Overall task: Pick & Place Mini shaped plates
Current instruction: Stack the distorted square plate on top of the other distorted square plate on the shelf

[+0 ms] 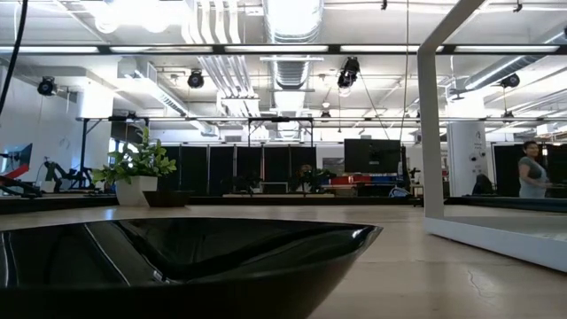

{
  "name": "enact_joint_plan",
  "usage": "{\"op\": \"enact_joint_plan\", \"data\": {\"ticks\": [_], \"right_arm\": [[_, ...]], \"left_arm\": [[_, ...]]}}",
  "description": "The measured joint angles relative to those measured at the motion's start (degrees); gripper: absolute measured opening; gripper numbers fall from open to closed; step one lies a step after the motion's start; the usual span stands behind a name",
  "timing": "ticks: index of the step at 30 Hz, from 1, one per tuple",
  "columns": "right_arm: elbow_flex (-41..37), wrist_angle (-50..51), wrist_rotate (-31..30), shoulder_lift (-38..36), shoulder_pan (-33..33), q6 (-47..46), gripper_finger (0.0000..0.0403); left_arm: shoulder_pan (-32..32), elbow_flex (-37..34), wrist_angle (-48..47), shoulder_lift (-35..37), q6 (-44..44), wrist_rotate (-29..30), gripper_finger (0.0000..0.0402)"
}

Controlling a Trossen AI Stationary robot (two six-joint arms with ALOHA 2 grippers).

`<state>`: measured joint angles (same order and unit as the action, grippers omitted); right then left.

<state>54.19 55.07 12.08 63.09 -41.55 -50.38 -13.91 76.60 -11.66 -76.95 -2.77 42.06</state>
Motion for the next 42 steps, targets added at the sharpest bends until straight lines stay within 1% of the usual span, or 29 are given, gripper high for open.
{"op": "enact_joint_plan", "data": {"ticks": [5,9,12,15,27,32,42], "right_arm": [[-2.6,-2.8,0.0,0.9,-4.4,1.9,0.0008],[-5.3,-10.6,0.0,3.1,-6.8,1.5,0.0008],[-6.2,-14.0,0.0,5.6,-7.9,1.5,0.0008],[-6.1,-14.1,0.0,8.2,-8.5,1.6,0.0008],[-5.9,-17.6,0.0,17.0,-10.0,8.6,0.0008],[-5.9,-18.2,0.6,18.5,-10.0,8.8,0.0008],[-5.9,-18.0,0.6,18.1,-10.0,8.8,0.0008]], "left_arm": [[0.0,0.0,0.0,0.0,0.1,0.0,0.0122],[0.0,0.0,0.0,0.0,0.1,0.0,0.0122],[0.0,0.0,0.0,0.0,0.2,0.0,0.0122],[0.2,0.0,0.0,0.0,0.6,0.0,0.0122],[0.3,0.0,0.0,0.0,1.7,0.0,0.0122],[0.3,0.0,0.0,0.0,1.7,0.0,0.0122],[0.3,0.0,0.0,0.0,1.7,0.0,0.0122]]}}
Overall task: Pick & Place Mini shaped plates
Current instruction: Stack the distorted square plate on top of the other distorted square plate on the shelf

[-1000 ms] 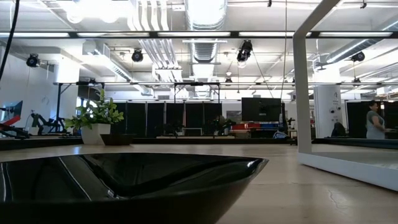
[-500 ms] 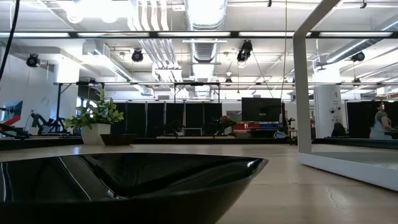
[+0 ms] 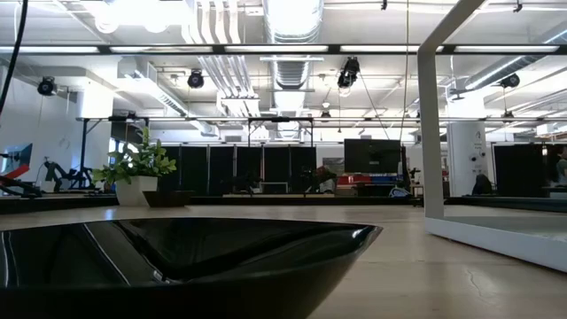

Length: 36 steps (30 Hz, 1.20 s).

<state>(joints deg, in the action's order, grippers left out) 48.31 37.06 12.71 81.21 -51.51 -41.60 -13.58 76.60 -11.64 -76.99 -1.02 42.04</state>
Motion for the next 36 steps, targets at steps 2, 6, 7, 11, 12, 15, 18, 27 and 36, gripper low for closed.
{"op": "enact_joint_plan", "data": {"ticks": [2,6,7,11,12,15,18,27,36], "right_arm": [[0.0,0.0,0.0,0.0,0.0,0.1,0.0009],[0.0,0.1,-0.1,0.0,0.0,0.3,0.0019],[0.0,0.1,-0.1,0.0,0.0,0.3,0.0026],[0.0,0.0,-0.2,0.0,0.0,0.2,0.0059],[0.0,0.0,-0.2,-0.1,0.0,0.2,0.0067],[0.2,0.1,-0.2,-0.3,0.0,-0.2,0.0089],[1.3,0.0,-0.2,-0.5,0.0,-0.2,0.0102],[7.8,2.8,-0.7,-0.5,1.1,-4.3,0.0094],[15.2,12.6,-3.5,-0.5,3.4,-5.4,0.0071]], "left_arm": [[0.0,0.0,0.0,0.0,0.0,0.0,0.0122],[0.0,0.0,0.0,0.0,0.0,0.0,0.0122],[0.0,0.0,0.0,0.0,0.0,0.0,0.0122],[0.0,0.0,0.0,0.0,0.0,0.0,0.0122],[0.0,0.0,0.0,0.0,0.0,0.0,0.0122],[0.0,0.0,0.0,0.0,0.0,0.0,0.0122],[0.0,0.0,0.0,0.0,0.0,0.0,0.0122],[0.0,0.0,-3.5,0.0,0.0,-0.5,0.0122],[0.0,0.0,-13.1,0.0,2.6,-9.3,0.0122]]}}
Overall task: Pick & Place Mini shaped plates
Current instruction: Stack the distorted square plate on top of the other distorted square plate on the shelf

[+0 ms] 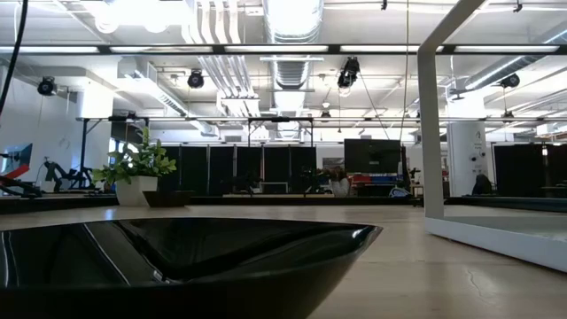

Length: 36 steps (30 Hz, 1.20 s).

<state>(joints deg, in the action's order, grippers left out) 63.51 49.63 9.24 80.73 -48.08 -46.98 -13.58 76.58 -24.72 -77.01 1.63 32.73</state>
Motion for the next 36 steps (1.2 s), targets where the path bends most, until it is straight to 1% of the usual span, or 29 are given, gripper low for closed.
{"op": "enact_joint_plan", "data": {"ticks": [9,15,20,24,30,36], "right_arm": [[7.3,11.9,-9.9,-0.6,0.2,-0.3,0.0047],[9.0,13.6,-20.1,-4.1,0.8,-3.6,0.0032],[8.7,13.7,-29.7,-8.3,0.8,-6.9,0.002],[8.5,13.6,-36.1,-11.0,0.7,-7.7,0.001],[8.4,13.6,-44.4,-13.8,0.8,-4.2,0.0008],[8.4,13.6,-51.2,-16.9,0.8,-2.1,0.0008]], "left_arm": [[-0.4,0.0,-14.5,0.0,4.7,-14.3,0.0122],[-1.3,0.0,-21.8,0.0,7.5,-21.6,0.0122],[-2.7,0.0,-24.7,0.0,8.6,-23.6,0.0122],[-4.2,0.0,-26.8,0.0,10.5,-24.4,0.0122],[-6.9,0.0,-30.7,0.0,16.1,-24.8,0.0122],[-10.7,-3.0,-30.3,0.0,19.7,-26.1,0.0122]]}}
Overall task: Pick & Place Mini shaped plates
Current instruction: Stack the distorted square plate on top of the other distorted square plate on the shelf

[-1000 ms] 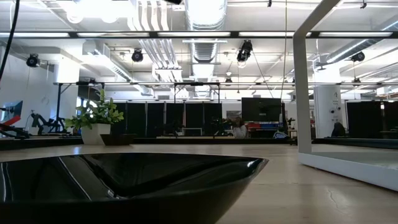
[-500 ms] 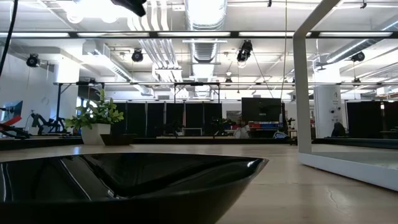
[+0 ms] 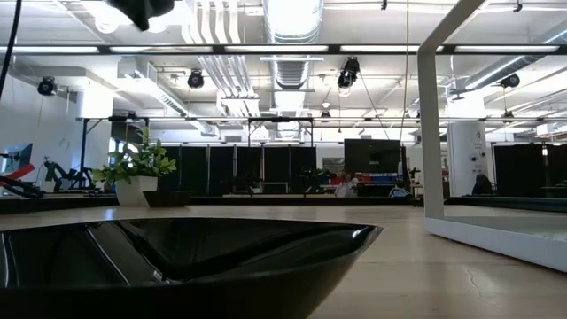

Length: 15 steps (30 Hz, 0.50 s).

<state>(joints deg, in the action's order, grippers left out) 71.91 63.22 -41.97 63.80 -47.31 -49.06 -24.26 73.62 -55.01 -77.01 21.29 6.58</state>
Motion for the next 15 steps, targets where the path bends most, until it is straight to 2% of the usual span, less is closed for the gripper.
{"op": "enact_joint_plan", "data": {"ticks": [4,9,15], "right_arm": [[0.0,0.0,-3.1,-2.0,0.0,0.0,0.0008],[0.0,0.0,-3.9,-3.5,0.0,0.0,0.0008],[-0.2,0.0,-4.8,-3.8,0.0,0.2,0.0008]], "left_arm": [[-3.0,-3.6,3.5,0.0,2.3,-1.2,0.0122],[-6.7,-9.5,14.2,-0.1,2.6,-1.7,0.0122],[-9.3,-16.8,25.1,-0.1,5.3,-5.4,0.0122]]}}
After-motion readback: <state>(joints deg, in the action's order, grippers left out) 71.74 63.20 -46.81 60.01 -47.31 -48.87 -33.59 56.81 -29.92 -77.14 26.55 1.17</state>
